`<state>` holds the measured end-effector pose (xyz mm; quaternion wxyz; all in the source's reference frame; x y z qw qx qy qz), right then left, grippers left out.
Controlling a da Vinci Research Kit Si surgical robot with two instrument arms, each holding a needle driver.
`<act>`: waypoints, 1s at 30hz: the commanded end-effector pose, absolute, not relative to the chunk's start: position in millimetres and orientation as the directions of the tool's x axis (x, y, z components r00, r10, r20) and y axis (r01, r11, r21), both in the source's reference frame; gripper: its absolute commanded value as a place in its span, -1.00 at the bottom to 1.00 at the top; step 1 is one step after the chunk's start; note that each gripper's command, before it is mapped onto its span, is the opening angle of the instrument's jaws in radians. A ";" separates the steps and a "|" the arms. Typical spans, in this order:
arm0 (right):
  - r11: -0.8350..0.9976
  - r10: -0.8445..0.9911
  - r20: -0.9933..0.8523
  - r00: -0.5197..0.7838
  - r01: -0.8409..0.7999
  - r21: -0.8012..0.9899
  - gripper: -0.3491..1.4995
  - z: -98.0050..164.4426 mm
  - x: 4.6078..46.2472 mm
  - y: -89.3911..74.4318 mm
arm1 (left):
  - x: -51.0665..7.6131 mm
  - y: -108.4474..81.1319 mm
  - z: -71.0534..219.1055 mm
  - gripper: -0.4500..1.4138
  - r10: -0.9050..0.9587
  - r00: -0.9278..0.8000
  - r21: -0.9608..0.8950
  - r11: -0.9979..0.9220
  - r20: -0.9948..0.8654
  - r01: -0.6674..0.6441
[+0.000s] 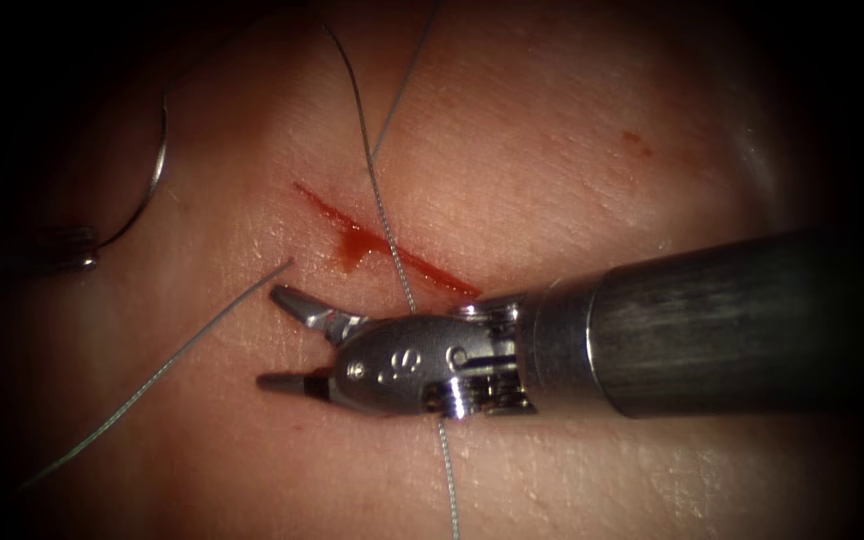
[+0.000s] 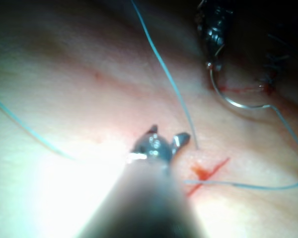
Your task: Wound Closure
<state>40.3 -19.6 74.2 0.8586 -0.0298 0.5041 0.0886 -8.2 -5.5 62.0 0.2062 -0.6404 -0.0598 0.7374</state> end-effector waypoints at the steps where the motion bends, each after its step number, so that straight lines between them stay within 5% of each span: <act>1: 0.983 0.125 -0.870 0.477 -0.180 0.043 0.45 74.7 40.0 -20.2 | -8.7 -6.0 62.7 -1.00 0.383 -0.094 -0.355 -0.907 -0.919 -0.226; 19: 0.968 0.165 -0.871 0.464 -0.245 0.053 0.43 75.6 43.3 -15.6 | -9.0 -6.2 62.9 -1.00 0.380 -0.096 -0.352 -0.909 -0.920 -0.225; 21: 0.970 0.163 -0.874 0.457 -0.236 0.058 0.29 75.6 43.7 -15.7 | -9.0 -6.2 62.9 -1.00 0.380 -0.096 -0.352 -0.909 -0.920 -0.225; 24: 0.980 0.144 -0.892 0.428 -0.184 0.071 -1.00 75.3 44.0 -16.1 | -8.9 -6.2 62.9 -1.00 0.380 -0.096 -0.352 -0.909 -0.920 -0.224; 30: 0.990 0.104 -0.896 0.432 -0.132 0.052 -1.00 74.3 44.8 -17.2 | -8.7 -6.1 62.9 -1.00 0.381 -0.096 -0.353 -0.909 -0.920 -0.221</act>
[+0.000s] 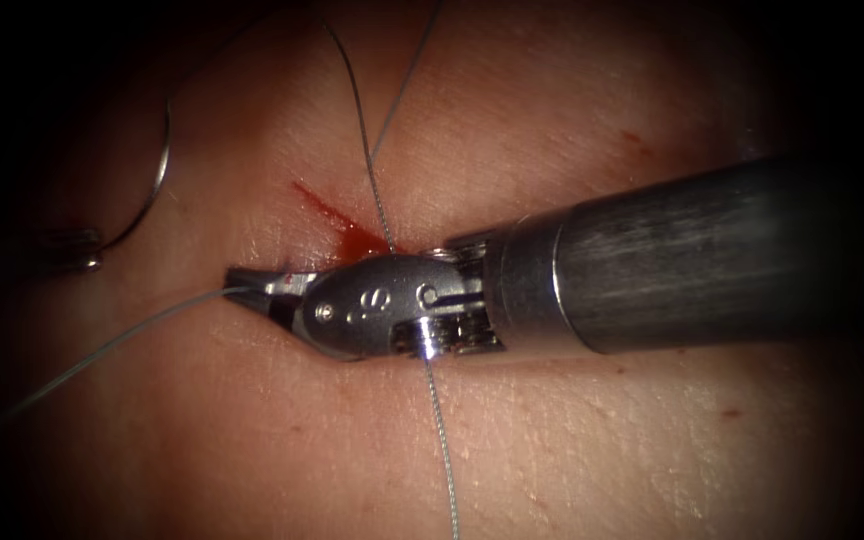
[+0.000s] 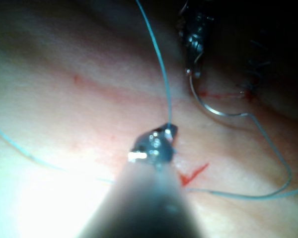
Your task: Wound Closure
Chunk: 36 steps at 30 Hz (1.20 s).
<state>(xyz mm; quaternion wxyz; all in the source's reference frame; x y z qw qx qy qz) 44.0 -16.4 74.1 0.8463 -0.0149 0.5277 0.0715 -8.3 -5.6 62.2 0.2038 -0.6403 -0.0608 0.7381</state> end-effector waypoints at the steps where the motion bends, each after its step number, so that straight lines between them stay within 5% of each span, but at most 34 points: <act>1: 0.990 0.104 -0.896 0.431 -0.131 0.052 -1.00 74.1 45.1 -17.4 | -8.7 -6.1 62.9 -1.00 0.381 -0.096 -0.353 -0.909 -0.920 -0.221; 36: 0.998 0.067 -0.922 0.382 -0.041 0.056 -1.00 68.8 50.3 -24.4 | -8.3 -5.9 62.7 -1.00 0.383 -0.094 -0.356 -0.909 -0.919 -0.215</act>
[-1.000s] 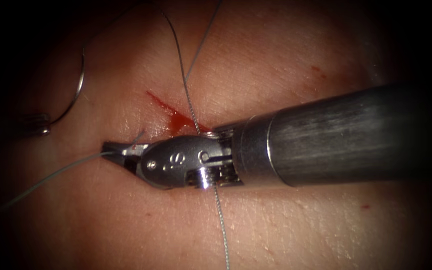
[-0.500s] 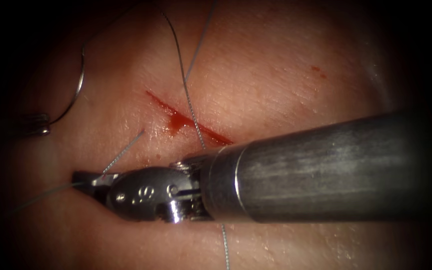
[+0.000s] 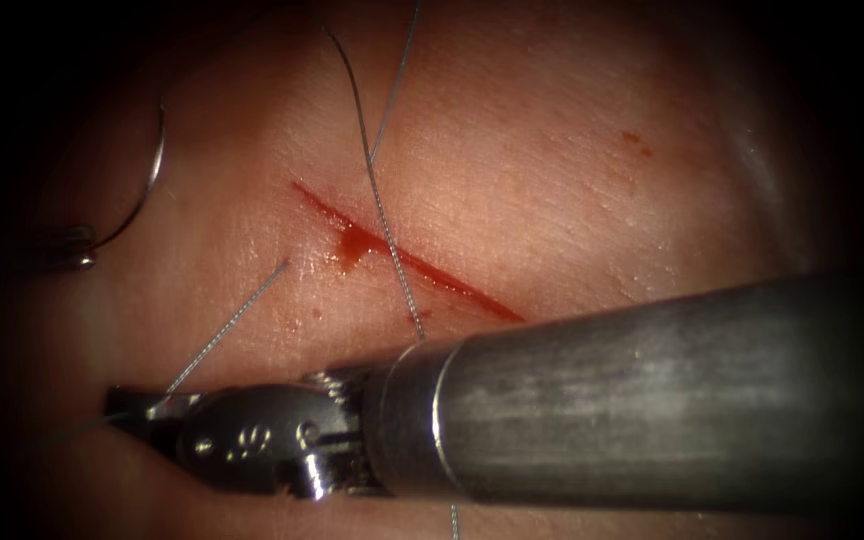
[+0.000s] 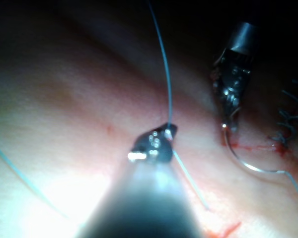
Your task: Wound Closure
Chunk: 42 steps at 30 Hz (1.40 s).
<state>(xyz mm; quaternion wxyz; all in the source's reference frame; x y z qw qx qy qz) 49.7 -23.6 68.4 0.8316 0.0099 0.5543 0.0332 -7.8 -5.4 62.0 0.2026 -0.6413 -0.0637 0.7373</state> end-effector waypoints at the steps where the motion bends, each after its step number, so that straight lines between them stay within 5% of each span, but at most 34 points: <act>1: 0.998 0.066 -0.922 0.381 -0.040 0.055 -1.00 68.8 50.4 -24.5 | -8.2 -5.9 62.7 -1.00 0.383 -0.094 -0.357 -0.909 -0.919 -0.215; 24: 0.998 0.045 -0.923 0.382 0.024 0.059 -1.00 68.3 52.6 -28.3 | -8.2 -5.9 62.7 -1.00 0.383 -0.094 -0.357 -0.909 -0.919 -0.215; 26: 0.999 0.043 -0.919 0.391 0.003 0.048 0.18 68.4 52.5 -28.5 | -8.2 -5.9 62.7 -1.00 0.383 -0.094 -0.357 -0.909 -0.919 -0.215; 28: 0.999 0.041 -0.917 0.398 -0.025 0.033 0.67 68.6 51.8 -28.7 | -8.1 -5.9 62.6 -1.00 0.383 -0.094 -0.357 -0.909 -0.919 -0.214; 42: 0.983 0.090 -0.886 0.455 -0.182 0.006 0.65 70.8 37.7 -24.1 | -8.1 -5.9 62.6 -1.00 0.383 -0.094 -0.358 -0.909 -0.919 -0.214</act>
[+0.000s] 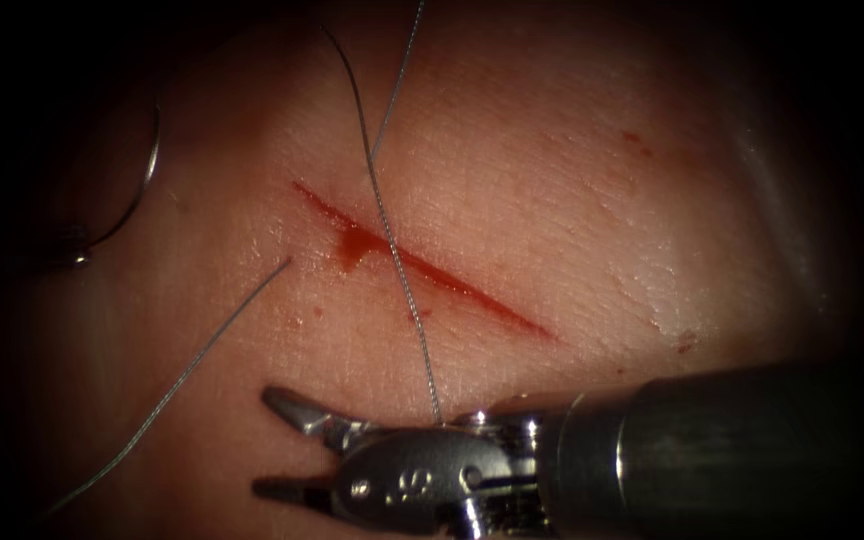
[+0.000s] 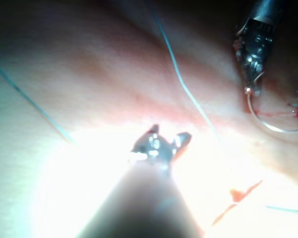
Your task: Wound Closure
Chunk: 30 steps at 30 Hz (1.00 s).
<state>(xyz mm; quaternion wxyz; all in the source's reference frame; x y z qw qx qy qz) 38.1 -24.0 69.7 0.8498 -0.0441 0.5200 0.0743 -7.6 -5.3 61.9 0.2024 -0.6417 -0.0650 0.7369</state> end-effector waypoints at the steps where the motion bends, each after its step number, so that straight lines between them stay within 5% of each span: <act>1: 0.982 0.094 -0.883 0.459 -0.190 0.006 0.65 71.2 37.2 -23.6 | -8.1 -5.9 62.6 -1.00 0.383 -0.094 -0.357 -0.909 -0.919 -0.214; 26: 0.964 0.127 -0.864 0.487 -0.267 -0.008 0.54 78.5 43.9 -16.9 | -8.2 -5.9 62.7 -1.00 0.383 -0.094 -0.357 -0.909 -0.919 -0.215; 28: 0.969 0.124 -0.871 0.475 -0.249 0.002 0.09 78.4 44.0 -17.1 | -8.2 -5.9 62.7 -1.00 0.383 -0.094 -0.357 -0.909 -0.919 -0.215; 30: 0.976 0.119 -0.879 0.461 -0.217 0.018 -0.96 78.1 44.0 -17.3 | -8.2 -5.9 62.7 -1.00 0.383 -0.094 -0.357 -0.909 -0.919 -0.214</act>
